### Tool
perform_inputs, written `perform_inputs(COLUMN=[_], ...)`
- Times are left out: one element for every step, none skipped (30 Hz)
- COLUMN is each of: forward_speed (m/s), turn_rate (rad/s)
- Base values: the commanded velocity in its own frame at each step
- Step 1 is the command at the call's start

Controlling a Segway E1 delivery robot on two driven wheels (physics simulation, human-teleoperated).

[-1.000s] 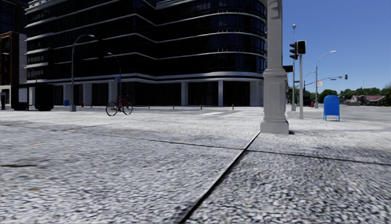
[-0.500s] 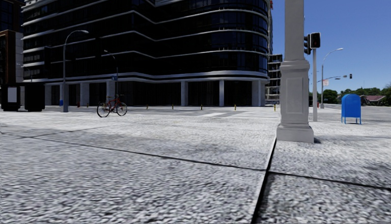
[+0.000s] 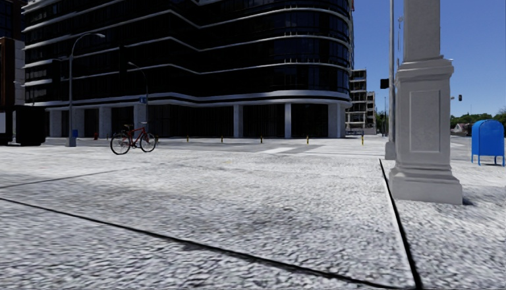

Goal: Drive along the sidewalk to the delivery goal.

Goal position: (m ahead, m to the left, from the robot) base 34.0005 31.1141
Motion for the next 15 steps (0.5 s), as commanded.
perform_inputs(forward_speed=[2.0,2.0,2.0,2.0,2.0,2.0,2.0,2.0,2.0,2.0,2.0,2.0,2.0,2.0,2.0], turn_rate=[0.0,0.0,0.0,0.0,0.0,0.0,0.0,0.0,0.0,0.0,0.0,0.0,0.0,0.0,0.0])
